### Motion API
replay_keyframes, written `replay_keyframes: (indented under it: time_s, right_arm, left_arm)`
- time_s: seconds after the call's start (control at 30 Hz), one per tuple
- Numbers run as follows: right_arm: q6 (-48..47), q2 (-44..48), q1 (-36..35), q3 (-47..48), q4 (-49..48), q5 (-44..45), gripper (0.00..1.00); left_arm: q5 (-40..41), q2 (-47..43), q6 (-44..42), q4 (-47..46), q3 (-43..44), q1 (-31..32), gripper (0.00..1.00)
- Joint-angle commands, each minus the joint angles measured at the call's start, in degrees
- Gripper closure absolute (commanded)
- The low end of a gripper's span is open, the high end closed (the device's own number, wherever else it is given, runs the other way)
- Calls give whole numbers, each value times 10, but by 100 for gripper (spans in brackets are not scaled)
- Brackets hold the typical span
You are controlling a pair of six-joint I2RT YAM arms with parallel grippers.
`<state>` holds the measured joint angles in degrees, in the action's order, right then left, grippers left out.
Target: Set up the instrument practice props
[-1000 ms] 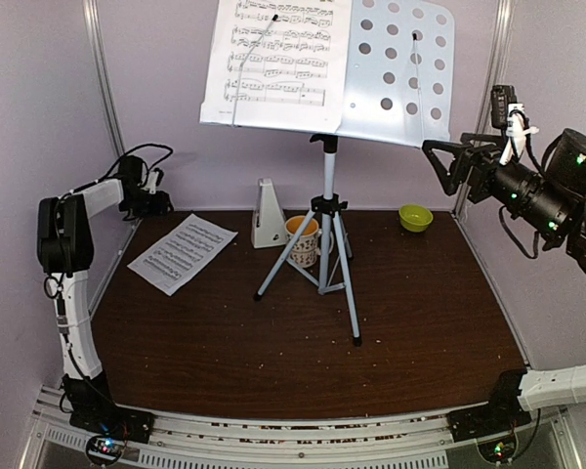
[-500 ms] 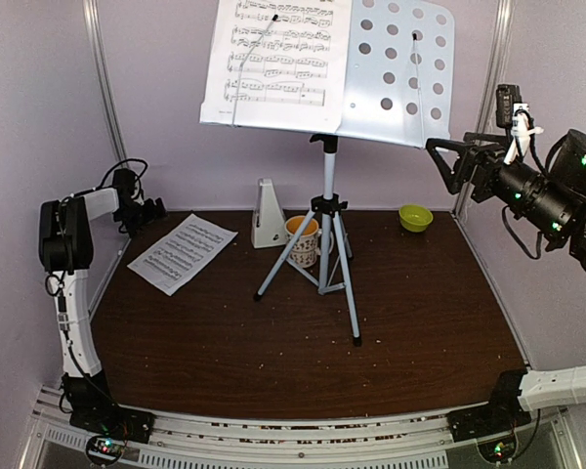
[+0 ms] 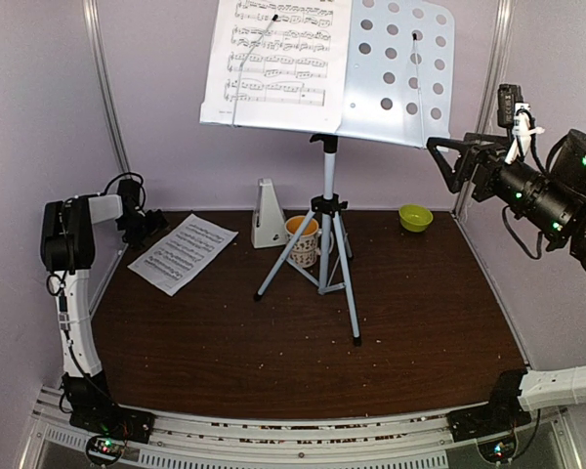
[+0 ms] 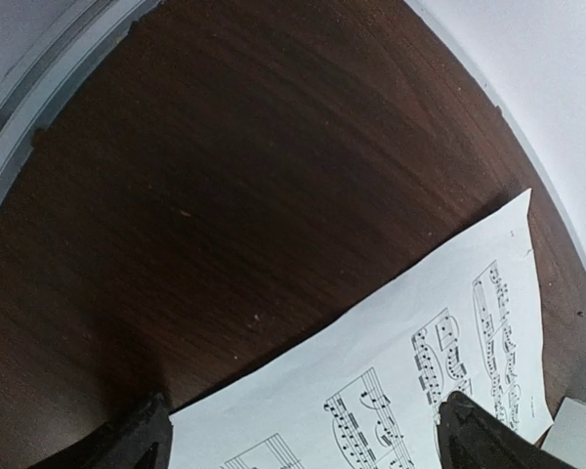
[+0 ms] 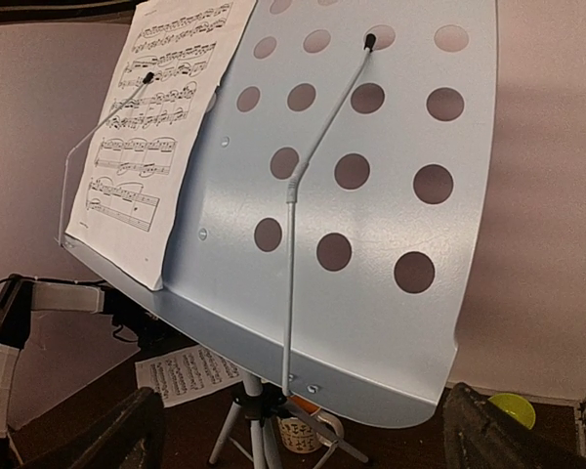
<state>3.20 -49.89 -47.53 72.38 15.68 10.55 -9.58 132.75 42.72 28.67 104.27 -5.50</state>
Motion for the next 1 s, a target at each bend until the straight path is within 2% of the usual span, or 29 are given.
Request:
replay_keyframes:
  time_s: [0.0,0.2,0.47,0.57,0.63,0.7,0.97]
  right_arm:
    - [5,11,3,10,0,9,0]
    - [2,14,3,5,4,12,0]
    - [-3,20,5,-13,-2,16,0]
    - [-3,18,7,-17,-5,14,0]
    - [-4,16,8,-18,-5,13,0]
    - [-4,13,9,-16,-4,9,0]
    - [-1,8,13,-19,-7,-1,0]
  left_arm:
    - [10,-8,30,75,-24,39,2]
    - [20,-44,55,75,-101,93,2]
    - [22,-140,64,14,-259,189,3]
    - [-7,-164,42,-24,-303,223,5]
    - [-49,-196,44,-99,-358,226,7]
    - [-58,-236,38,-167,-405,221,7]
    - [-80,-298,51,-272,-473,145,7]
